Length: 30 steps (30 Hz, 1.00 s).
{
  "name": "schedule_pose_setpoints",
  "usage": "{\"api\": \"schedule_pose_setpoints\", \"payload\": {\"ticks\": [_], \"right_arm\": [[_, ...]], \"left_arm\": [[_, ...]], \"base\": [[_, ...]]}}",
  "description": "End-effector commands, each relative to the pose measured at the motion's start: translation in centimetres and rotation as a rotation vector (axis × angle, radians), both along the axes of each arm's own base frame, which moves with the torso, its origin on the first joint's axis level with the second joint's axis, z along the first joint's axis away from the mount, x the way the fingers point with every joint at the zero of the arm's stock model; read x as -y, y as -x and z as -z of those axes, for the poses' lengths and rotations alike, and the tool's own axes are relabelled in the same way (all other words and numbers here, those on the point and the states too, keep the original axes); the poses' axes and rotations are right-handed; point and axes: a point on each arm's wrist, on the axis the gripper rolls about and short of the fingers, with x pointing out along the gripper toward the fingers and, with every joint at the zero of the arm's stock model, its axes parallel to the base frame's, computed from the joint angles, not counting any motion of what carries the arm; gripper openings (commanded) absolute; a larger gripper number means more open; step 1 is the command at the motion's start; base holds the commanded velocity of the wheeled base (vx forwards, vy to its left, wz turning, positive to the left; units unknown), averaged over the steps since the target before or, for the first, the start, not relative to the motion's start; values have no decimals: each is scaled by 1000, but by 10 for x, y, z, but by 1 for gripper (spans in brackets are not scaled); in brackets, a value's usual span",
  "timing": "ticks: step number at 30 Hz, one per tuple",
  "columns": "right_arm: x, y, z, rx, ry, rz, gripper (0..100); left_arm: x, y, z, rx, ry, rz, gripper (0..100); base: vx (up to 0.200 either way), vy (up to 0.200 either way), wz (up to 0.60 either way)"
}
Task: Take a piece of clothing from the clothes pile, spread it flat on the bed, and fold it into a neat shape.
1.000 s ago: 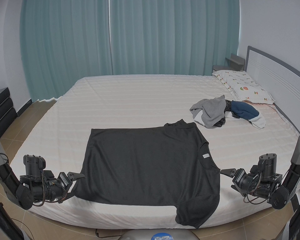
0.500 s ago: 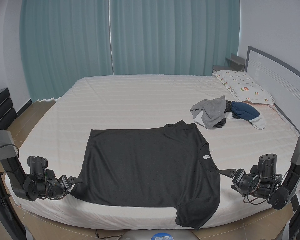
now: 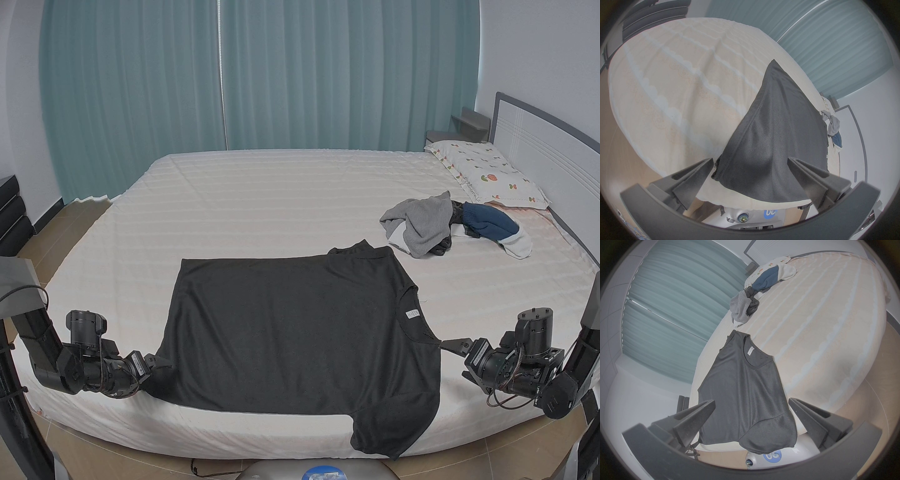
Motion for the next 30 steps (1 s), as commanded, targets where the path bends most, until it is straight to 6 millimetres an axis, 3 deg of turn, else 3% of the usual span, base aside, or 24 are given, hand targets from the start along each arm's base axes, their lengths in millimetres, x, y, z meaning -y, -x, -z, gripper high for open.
{"api": "schedule_pose_setpoints", "payload": {"ticks": [1, 6, 7, 21, 30], "right_arm": [[0, -1, 4, -12, 5, 1, 100], [0, -1, 4, -13, 1, 0, 100], [0, -1, 4, -15, 2, 0, 100], [1, -1, 4, -10, 16, 5, 100], [2, 0, 8, -21, 59, -17, 100]], "left_arm": [[7, -2, 5, -17, -24, 9, 100], [7, -3, 6, -20, -31, 5, 100], [7, -3, 6, -20, -31, 5, 0], [-2, 6, 6, -41, -28, -39, 0], [-16, 21, -10, -6, -32, -97, 0]], "base": [[0, 0, 0], [0, 0, 0], [0, 0, 0], [0, 0, 0], [0, 0, 0]]}}
